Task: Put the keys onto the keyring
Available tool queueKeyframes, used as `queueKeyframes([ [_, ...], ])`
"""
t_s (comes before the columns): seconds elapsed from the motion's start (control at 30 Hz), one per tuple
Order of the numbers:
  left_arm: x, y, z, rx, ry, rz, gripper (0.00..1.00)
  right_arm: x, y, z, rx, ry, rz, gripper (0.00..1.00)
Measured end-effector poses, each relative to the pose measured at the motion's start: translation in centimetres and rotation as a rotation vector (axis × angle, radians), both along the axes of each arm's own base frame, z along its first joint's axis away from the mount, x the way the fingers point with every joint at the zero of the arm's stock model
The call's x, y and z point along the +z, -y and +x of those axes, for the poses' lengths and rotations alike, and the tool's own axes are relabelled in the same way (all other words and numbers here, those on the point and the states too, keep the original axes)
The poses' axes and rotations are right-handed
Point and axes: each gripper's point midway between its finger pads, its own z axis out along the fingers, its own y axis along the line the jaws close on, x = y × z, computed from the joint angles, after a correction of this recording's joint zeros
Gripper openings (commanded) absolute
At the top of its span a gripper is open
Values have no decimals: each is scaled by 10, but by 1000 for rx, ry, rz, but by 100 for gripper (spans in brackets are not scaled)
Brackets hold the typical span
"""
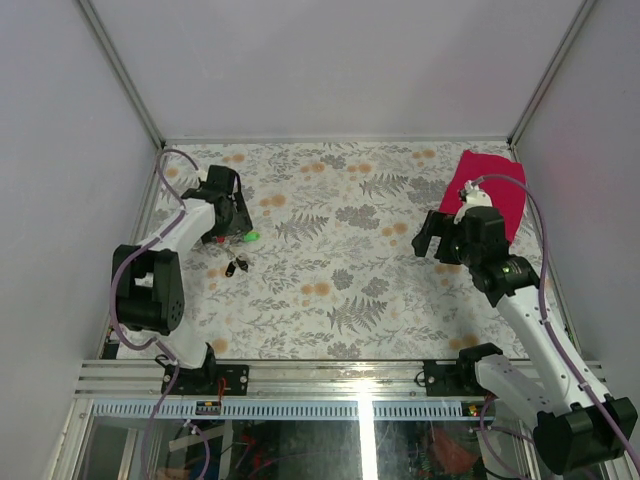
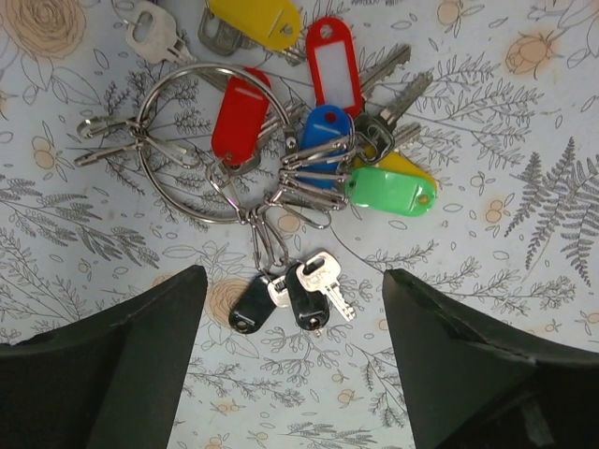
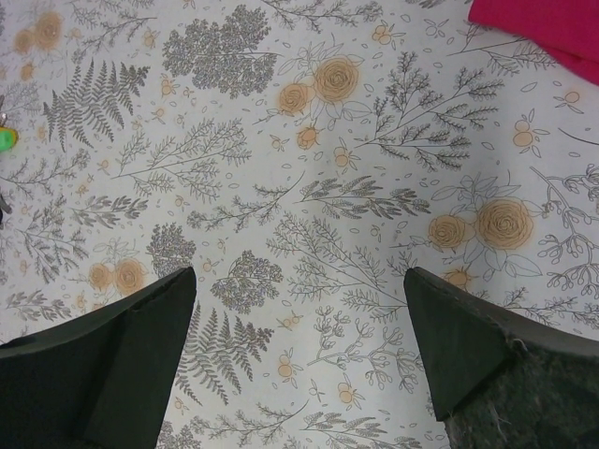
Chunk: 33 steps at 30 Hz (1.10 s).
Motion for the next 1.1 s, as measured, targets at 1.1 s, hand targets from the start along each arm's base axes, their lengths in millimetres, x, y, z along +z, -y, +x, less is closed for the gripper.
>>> queueKeyframes([
  [1.1,-47,-80,36,77,-158,-139,46,-13,-23,-12,151,-76,43,91],
])
